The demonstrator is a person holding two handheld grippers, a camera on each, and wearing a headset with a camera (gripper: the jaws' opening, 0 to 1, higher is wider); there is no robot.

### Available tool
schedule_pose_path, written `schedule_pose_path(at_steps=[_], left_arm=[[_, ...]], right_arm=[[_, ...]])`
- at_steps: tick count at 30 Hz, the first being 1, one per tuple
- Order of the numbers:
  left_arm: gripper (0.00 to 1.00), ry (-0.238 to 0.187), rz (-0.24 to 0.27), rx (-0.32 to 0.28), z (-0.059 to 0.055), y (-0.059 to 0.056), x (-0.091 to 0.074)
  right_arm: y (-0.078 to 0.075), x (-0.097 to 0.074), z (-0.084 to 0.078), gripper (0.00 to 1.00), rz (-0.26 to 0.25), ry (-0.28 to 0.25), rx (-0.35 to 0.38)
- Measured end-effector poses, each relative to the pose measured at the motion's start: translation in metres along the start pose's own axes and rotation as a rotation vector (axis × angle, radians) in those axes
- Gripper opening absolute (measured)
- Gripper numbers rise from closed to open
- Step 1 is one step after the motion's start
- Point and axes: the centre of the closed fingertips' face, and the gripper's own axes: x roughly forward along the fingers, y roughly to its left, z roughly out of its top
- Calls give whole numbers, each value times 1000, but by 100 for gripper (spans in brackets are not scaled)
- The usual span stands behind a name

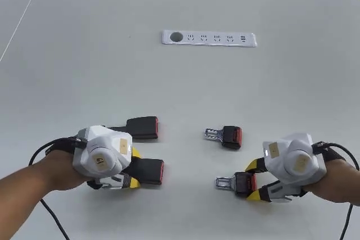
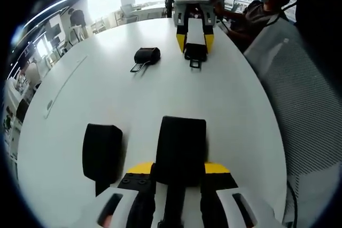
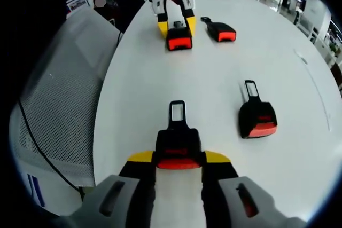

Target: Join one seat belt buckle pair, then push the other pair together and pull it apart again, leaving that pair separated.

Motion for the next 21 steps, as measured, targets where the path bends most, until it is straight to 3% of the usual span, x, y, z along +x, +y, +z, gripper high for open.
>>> schedule_pose_path(at_steps=[21], left_arm=[[32,24,-10,17,-1,1,1]], right_arm=[[-8,17,35,30,-6,-65,-13]])
